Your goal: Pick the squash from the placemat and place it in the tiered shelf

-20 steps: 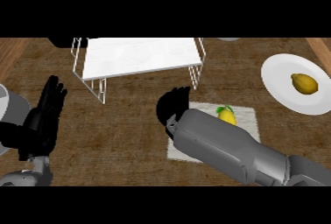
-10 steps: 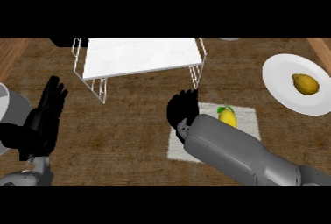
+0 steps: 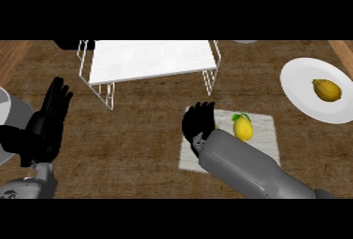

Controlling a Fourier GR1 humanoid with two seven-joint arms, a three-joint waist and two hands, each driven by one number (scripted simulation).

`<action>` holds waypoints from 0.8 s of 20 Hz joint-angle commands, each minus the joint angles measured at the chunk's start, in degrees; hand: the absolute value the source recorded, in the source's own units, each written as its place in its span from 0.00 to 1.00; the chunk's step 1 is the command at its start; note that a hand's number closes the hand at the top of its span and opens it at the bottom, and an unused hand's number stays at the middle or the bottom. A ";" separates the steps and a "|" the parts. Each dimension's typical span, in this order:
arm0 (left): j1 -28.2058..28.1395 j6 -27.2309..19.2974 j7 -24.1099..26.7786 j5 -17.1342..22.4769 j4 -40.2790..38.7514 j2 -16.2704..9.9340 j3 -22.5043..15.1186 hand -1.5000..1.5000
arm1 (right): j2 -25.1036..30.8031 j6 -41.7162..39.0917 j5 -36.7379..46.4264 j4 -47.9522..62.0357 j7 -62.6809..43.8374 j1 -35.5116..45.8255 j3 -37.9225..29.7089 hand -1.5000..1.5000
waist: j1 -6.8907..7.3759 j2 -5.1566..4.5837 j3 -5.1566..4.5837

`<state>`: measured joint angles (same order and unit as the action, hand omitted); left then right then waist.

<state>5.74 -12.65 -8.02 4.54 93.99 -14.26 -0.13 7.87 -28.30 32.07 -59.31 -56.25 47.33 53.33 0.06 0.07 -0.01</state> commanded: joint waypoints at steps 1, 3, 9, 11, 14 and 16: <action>1.97 -0.36 1.50 -1.05 -3.34 0.49 1.17 0.50 | -0.22 -3.39 1.82 -0.66 -5.12 -3.17 -2.11 0.00 | -0.29 -0.02 -0.01; -0.11 -0.77 -1.45 -1.30 1.50 1.94 -1.33 0.50 | -2.25 -3.97 2.61 2.52 -4.05 -4.46 -1.35 1.00 | 0.14 -0.02 0.01; -0.15 1.44 2.35 -0.34 -1.96 1.51 1.68 0.50 | -0.71 -2.09 11.88 4.47 6.90 -3.77 0.33 1.00 | 0.27 -0.15 0.00; -0.67 -1.09 -1.64 -2.89 3.01 3.11 -1.14 0.50 | -0.53 -4.00 14.19 -0.04 5.98 -3.96 0.81 1.00 | 0.17 0.00 0.02; 2.78 -1.21 -3.99 -3.56 2.57 2.39 -0.06 0.50 | -4.12 -3.46 16.43 3.13 8.80 -2.34 -2.07 1.00 | 0.27 -0.09 0.02; -2.19 1.38 0.92 -1.50 0.88 2.03 0.64 0.50 | -7.52 3.94 13.47 -2.11 3.72 -4.95 -5.46 1.00 | 0.25 -0.10 0.01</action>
<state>4.47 -11.96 -9.17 2.81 96.49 -12.46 0.07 5.72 -29.54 46.06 -59.86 -49.14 43.83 50.90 0.27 0.38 -0.11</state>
